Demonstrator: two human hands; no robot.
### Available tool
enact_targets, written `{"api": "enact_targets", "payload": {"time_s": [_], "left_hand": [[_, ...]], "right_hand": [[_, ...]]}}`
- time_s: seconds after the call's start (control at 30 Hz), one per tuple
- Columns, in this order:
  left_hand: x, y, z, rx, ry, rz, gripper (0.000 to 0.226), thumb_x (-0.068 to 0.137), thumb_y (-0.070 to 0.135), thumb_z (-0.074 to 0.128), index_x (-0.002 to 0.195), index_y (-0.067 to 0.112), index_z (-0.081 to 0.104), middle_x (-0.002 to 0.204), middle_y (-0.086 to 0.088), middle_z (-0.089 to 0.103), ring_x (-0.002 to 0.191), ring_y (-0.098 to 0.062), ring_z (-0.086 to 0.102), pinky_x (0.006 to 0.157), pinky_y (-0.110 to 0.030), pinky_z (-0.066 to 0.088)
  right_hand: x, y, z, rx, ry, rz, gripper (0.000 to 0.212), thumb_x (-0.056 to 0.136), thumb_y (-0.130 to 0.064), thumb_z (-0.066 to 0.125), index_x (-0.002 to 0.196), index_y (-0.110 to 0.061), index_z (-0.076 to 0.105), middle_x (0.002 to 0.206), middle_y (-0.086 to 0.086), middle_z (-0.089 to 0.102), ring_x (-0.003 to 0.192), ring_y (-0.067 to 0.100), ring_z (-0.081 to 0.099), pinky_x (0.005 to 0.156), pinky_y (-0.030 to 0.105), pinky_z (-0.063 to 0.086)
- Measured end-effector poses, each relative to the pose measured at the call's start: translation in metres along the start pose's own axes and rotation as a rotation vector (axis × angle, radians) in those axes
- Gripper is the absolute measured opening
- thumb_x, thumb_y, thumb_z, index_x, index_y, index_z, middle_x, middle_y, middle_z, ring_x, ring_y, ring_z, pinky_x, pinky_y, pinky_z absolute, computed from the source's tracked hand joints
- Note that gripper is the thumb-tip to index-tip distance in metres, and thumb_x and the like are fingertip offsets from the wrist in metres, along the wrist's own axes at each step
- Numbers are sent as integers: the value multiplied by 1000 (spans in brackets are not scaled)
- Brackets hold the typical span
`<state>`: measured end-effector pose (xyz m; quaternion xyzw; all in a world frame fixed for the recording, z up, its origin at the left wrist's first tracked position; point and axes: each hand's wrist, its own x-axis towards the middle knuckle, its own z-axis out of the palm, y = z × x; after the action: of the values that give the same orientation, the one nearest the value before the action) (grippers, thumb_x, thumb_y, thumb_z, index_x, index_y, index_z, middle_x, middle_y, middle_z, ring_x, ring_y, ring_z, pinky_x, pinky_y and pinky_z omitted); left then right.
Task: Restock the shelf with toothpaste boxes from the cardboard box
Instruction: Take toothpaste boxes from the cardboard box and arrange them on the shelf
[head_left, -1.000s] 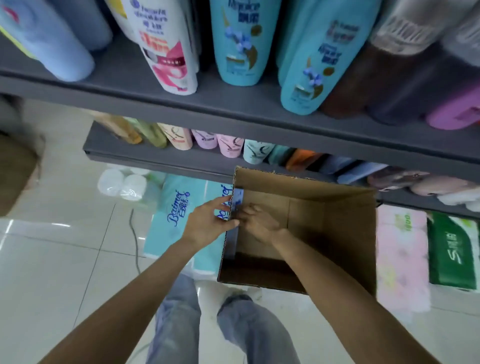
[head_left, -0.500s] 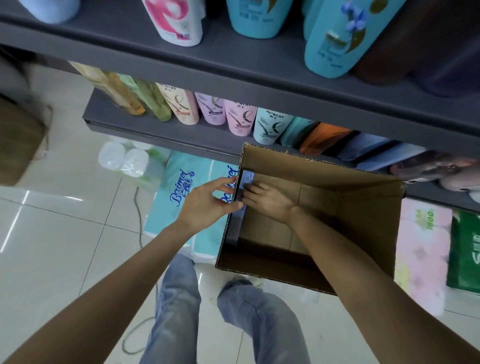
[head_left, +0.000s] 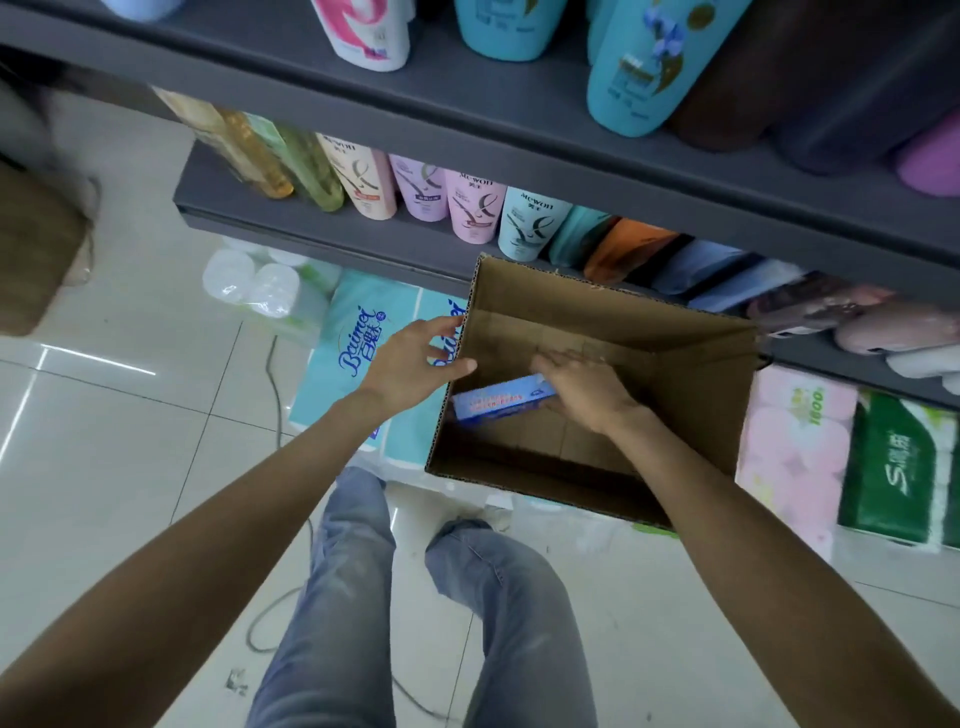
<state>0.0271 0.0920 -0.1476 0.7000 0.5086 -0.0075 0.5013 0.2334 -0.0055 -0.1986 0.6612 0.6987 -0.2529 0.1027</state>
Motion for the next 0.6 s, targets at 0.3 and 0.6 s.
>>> {"api": "enact_targets", "payload": {"time_s": [0.3, 0.6], "left_hand": [[-88, 100, -39, -358, -138, 97, 56, 79, 36, 73, 128, 28, 47, 121, 1, 57, 95, -11, 61, 84, -27, 53], [-152, 194, -175, -479, -113, 620, 41, 77, 24, 76, 112, 25, 55, 97, 9, 71, 87, -5, 65, 75, -19, 53]], "right_hand": [[-157, -24, -169, 580, 17, 158, 57, 82, -54, 47, 126, -19, 57, 121, 0, 64, 103, 12, 60, 84, 31, 51], [-225, -101, -324, 616, 500, 30, 41, 80, -38, 70, 116, -41, 50, 104, -24, 60, 93, -15, 55, 78, 4, 40]]}}
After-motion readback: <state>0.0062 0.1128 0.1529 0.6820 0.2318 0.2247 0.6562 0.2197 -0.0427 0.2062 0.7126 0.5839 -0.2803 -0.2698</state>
